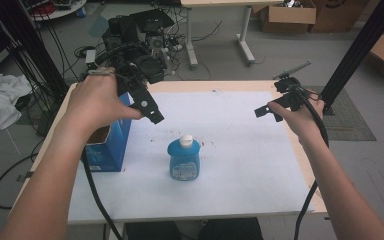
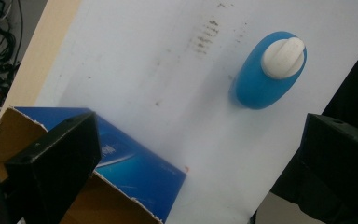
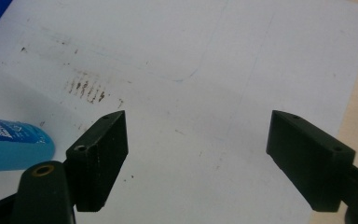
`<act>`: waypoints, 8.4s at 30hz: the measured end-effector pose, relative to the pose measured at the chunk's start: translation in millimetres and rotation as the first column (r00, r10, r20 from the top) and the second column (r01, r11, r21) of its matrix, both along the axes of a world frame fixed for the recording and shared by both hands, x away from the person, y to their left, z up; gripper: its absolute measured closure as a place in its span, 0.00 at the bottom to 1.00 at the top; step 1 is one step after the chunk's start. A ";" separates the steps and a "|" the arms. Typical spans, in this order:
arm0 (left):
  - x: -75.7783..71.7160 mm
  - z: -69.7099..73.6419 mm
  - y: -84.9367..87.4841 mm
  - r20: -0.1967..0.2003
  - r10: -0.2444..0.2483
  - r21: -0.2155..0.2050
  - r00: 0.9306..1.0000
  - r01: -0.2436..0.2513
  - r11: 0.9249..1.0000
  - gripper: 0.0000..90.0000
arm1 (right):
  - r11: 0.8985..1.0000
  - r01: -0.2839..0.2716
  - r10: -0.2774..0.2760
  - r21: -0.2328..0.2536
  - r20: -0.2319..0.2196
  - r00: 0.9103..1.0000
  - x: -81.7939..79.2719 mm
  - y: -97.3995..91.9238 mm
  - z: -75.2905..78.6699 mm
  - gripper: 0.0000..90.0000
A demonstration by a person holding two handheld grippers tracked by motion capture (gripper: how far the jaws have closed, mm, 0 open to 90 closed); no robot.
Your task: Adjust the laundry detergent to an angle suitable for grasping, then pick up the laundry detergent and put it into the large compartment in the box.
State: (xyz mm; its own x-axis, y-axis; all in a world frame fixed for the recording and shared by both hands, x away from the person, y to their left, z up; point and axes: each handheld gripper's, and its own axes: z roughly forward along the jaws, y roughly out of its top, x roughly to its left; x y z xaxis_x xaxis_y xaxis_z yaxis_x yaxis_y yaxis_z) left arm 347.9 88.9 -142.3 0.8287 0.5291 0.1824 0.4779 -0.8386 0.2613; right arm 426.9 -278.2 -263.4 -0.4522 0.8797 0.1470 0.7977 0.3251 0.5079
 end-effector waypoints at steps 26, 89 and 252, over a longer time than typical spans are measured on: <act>1.4 1.1 -0.9 0.019 -0.039 -0.013 0.999 0.040 0.999 0.00 | 1.000 -0.015 0.015 0.012 -0.004 1.000 2.3 -4.5 -8.9 0.22; -4.1 -120.9 -64.6 -0.099 -0.232 0.002 0.968 0.233 0.972 0.00 | 0.998 -0.055 0.055 0.006 0.009 0.998 -3.3 -1.7 -21.7 0.21; 66.7 -25.6 150.7 -0.174 0.840 0.049 0.513 -0.848 0.528 0.42 | 0.999 -0.025 0.025 0.041 0.001 1.000 -3.8 -34.8 -21.5 0.21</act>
